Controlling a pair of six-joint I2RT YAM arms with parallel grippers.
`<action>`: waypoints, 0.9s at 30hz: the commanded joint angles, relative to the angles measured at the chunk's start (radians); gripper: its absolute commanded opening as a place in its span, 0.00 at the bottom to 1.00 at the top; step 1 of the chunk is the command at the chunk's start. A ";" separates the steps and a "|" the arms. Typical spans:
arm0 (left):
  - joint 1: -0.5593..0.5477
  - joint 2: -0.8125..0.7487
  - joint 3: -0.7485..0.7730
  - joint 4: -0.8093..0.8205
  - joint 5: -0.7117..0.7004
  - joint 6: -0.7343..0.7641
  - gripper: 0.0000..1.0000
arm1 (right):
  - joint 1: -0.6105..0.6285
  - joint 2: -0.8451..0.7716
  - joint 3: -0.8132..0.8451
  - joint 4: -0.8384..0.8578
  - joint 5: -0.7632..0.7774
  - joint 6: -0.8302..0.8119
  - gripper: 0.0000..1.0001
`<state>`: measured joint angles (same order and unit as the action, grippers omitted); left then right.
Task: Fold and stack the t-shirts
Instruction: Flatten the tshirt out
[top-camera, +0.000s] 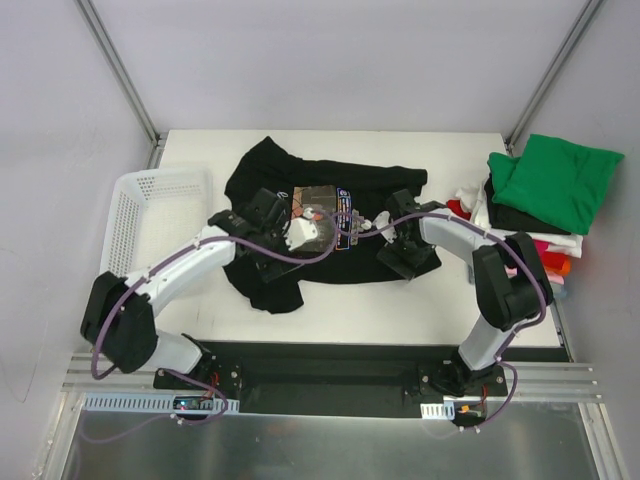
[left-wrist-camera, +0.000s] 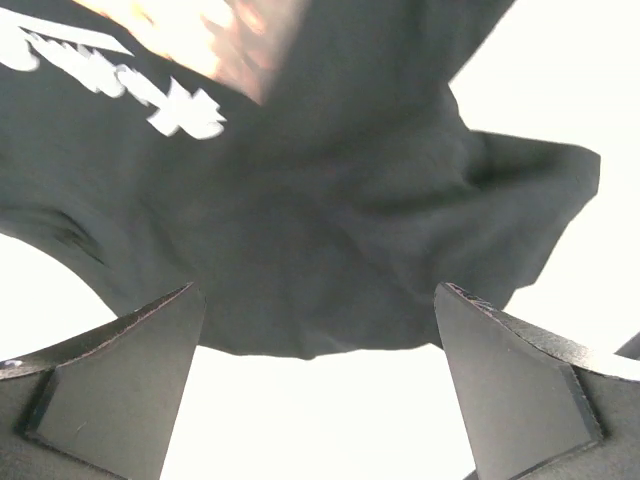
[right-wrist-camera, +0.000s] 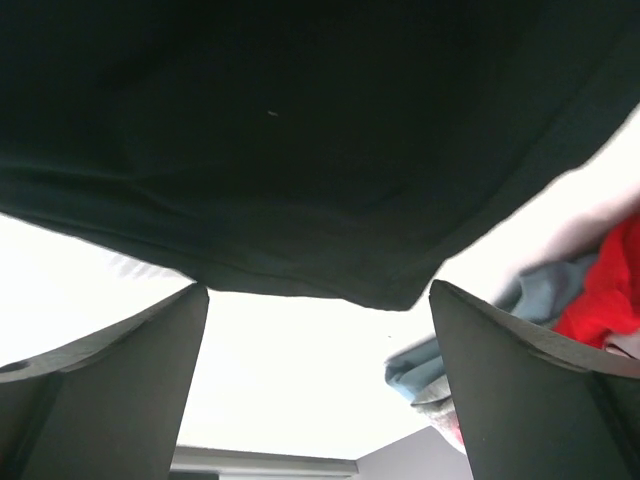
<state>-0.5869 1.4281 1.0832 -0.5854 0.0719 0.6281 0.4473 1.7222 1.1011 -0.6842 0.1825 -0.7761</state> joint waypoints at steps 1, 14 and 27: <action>-0.019 -0.161 -0.127 -0.039 -0.044 -0.059 0.99 | -0.012 -0.113 -0.061 0.101 0.086 -0.017 0.97; -0.088 -0.359 -0.284 -0.096 -0.004 -0.134 0.99 | -0.032 -0.096 -0.049 0.087 0.002 -0.011 0.97; -0.097 -0.236 -0.304 -0.044 0.069 -0.157 0.99 | -0.012 -0.131 -0.113 0.063 -0.038 -0.006 0.97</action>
<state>-0.6689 1.1706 0.7864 -0.6487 0.0967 0.4957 0.4206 1.6211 1.0000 -0.5915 0.1745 -0.7933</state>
